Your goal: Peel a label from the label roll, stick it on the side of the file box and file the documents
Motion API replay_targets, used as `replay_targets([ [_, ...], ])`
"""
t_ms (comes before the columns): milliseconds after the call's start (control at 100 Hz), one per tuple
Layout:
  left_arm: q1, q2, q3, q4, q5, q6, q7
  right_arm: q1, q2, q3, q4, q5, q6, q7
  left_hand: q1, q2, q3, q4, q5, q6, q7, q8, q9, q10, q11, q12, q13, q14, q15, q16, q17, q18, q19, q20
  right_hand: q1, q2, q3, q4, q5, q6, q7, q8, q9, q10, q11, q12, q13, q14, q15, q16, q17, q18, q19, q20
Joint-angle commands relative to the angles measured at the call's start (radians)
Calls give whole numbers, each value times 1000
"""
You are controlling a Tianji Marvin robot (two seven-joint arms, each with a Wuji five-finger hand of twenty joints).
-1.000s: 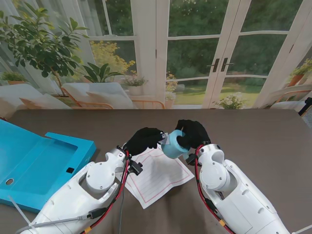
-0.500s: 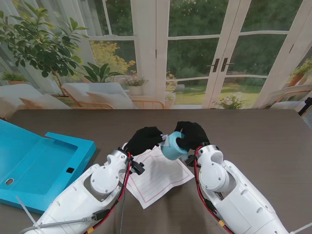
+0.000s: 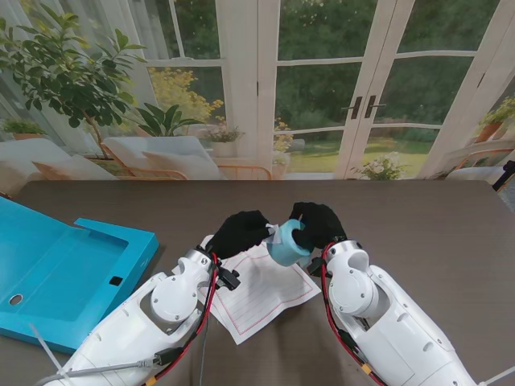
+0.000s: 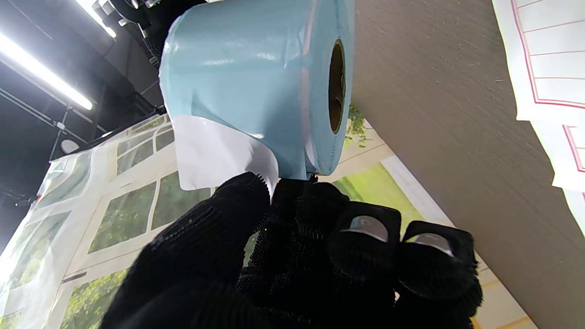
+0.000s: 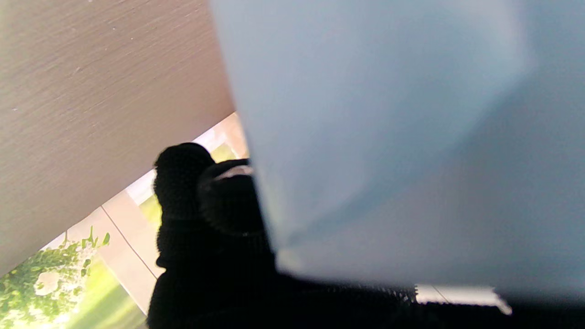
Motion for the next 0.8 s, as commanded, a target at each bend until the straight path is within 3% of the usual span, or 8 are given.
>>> replay_targets([
  [0,7,-9,2,-4,-9,-3,-21,8,-4,-1,-1,-5,-2,12,-28,-32,20,-15,30,17,94,47,39,-21,33,33,40,-77,62,-10,34,-17,89,-9,100,127,137,73,33,-64,143,68,20,-30,92,11,31,-47,1,-7,184,4,-3,15],
  [790,51,-6,-41,-59,-127,-10,-53,31,0,-5,49,-21,10,24,-26,-38,39,-14,20,30,100,91,40,-22,45,54,39,-54,56,-18,22,10,83,-26,100,129,137,74,30,-65,144,70,16,-32,96,7,31,-49,-1,-9,182,3,-2,15],
])
